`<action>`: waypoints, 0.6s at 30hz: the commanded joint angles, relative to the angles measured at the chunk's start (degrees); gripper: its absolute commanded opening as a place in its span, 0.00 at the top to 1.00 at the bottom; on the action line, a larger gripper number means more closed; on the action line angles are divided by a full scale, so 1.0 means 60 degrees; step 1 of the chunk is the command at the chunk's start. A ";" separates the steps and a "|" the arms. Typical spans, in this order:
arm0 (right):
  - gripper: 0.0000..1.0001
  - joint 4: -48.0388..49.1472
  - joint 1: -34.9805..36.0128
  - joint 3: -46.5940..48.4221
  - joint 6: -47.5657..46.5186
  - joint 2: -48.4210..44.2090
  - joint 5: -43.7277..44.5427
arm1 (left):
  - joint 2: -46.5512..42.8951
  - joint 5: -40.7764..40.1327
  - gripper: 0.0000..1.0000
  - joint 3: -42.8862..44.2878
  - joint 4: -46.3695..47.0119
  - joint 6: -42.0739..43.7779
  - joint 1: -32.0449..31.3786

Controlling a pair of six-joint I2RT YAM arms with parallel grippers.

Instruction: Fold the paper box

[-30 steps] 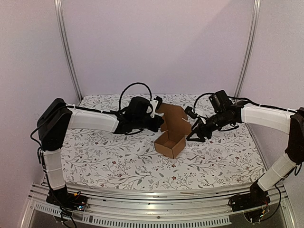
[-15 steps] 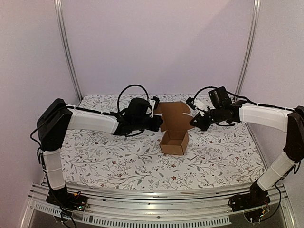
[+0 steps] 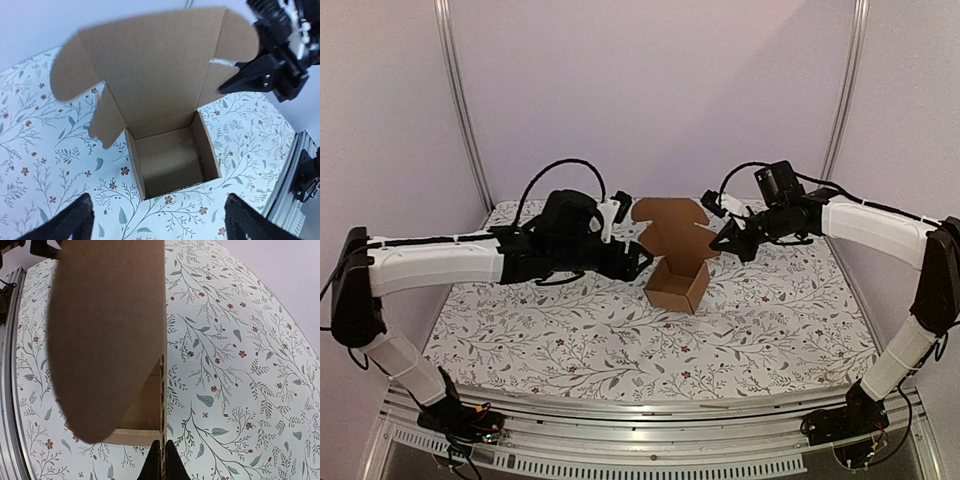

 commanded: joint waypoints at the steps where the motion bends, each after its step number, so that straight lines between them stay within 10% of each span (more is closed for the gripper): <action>1: 1.00 -0.3290 0.0122 0.1584 -0.1778 0.0312 -0.2559 | -0.2444 0.0137 0.01 0.0158 -0.2784 0.3077 -0.0123; 8: 1.00 -0.6145 0.0804 0.2818 -0.3074 0.0784 -0.3239 | -0.3744 -0.1300 0.01 0.1321 -0.4101 0.5810 -0.0555; 18: 0.99 -0.6625 0.1571 0.2692 -0.3051 0.0106 -0.3084 | -0.0535 0.2916 0.22 0.5824 -0.9281 0.6574 -0.0594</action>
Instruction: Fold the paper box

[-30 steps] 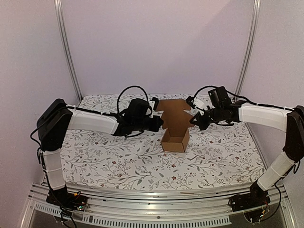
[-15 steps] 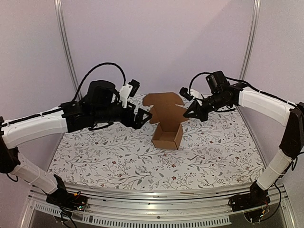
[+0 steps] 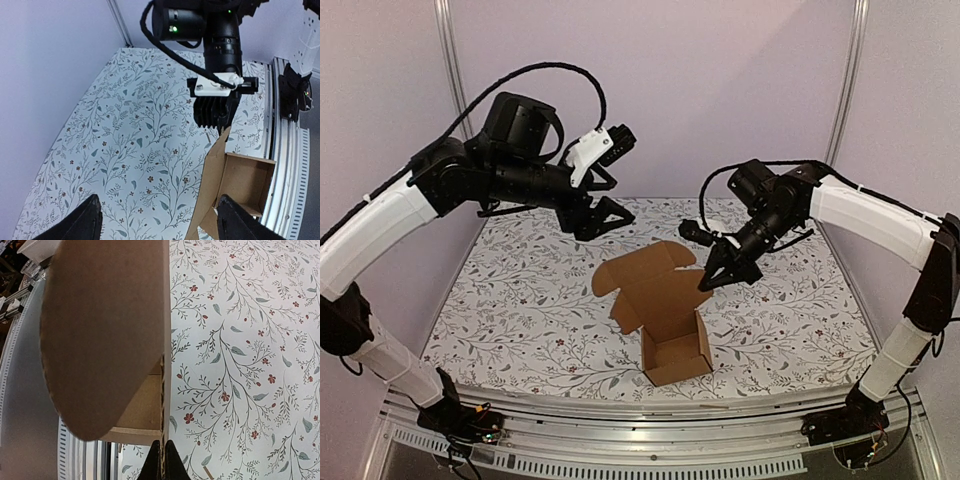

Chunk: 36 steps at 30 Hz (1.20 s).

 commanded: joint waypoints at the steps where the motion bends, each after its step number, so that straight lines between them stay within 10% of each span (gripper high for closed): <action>1: 0.99 -0.0486 0.0135 0.0039 -0.0099 -0.0425 -0.0186 | 0.1243 0.2061 0.23 0.0501 -0.2591 0.0414 -0.0231; 23: 0.99 0.0507 0.0133 0.0041 0.0625 -0.0467 0.0032 | 0.2104 0.3288 0.78 -0.0628 -0.1301 -0.0489 -0.0262; 36: 0.98 0.3513 0.0441 -0.0950 0.2884 -0.0925 0.2741 | 0.0967 0.2782 0.98 -0.4256 0.4139 -0.4680 0.0265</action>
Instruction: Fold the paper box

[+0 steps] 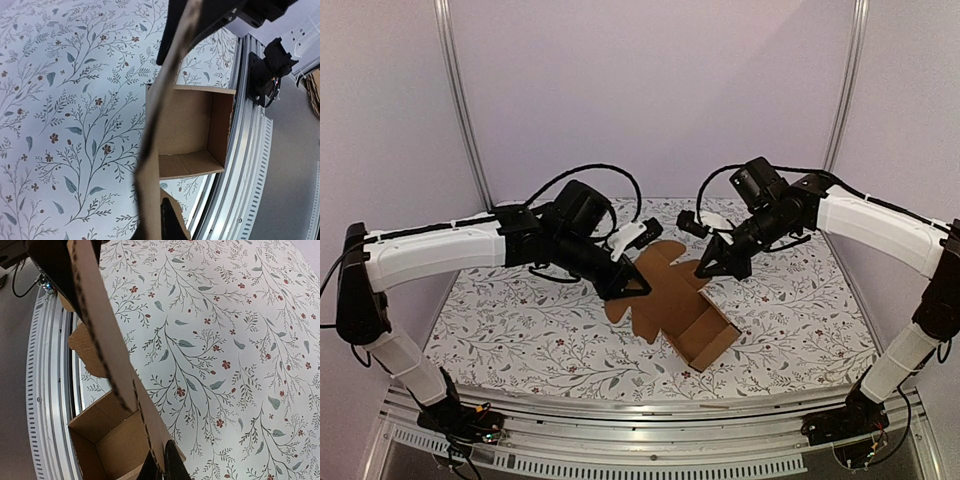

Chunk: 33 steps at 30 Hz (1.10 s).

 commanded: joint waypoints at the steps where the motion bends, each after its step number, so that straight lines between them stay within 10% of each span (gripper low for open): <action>1: 0.97 0.1386 0.0312 0.0015 0.0779 -0.0271 0.1072 | -0.0869 -0.0162 0.98 -0.1510 0.3016 -0.2417 0.0360; 7: 0.94 0.1384 0.0774 -0.0083 0.0604 -0.0178 0.1421 | -0.1524 0.0153 0.99 -0.3214 0.6176 -0.4188 0.0797; 33: 0.60 0.1259 0.2573 0.0256 0.0509 0.0965 0.1261 | -0.1729 0.0516 0.99 -0.3857 0.7398 -0.5102 0.0805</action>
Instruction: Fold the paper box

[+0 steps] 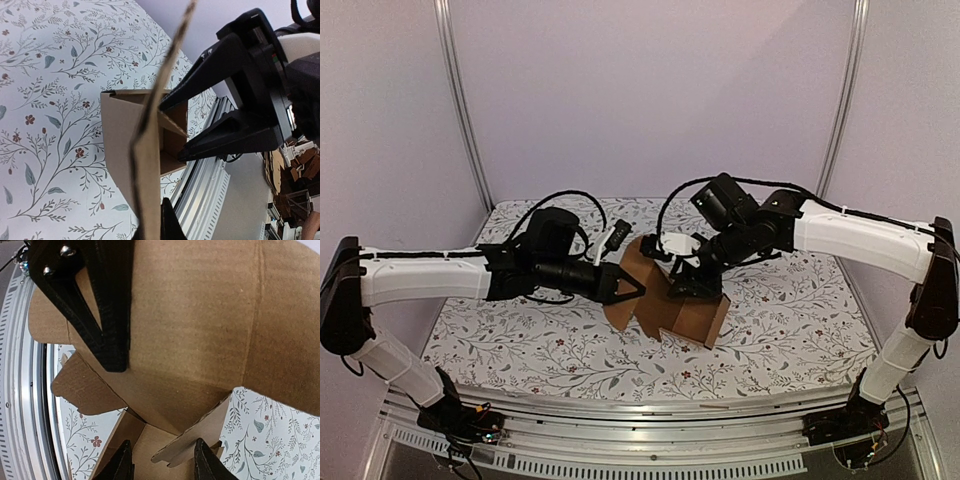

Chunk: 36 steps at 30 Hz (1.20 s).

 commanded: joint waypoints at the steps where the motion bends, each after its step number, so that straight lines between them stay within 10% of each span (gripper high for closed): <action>1: 0.60 0.0024 0.0470 0.0188 0.0441 0.0464 -0.1410 | -0.0394 -0.0185 0.99 0.0017 0.1784 -0.0102 0.0134; 21: 0.49 0.0433 0.0566 0.0296 0.1149 0.0950 -0.2932 | -0.0389 -0.0567 0.99 -0.0286 0.1727 -0.0152 0.0120; 36: 0.48 -0.1586 0.0297 0.0271 -0.0147 -0.1037 -0.1282 | -0.0844 -0.2270 1.00 -0.0024 -0.1041 0.0223 0.0472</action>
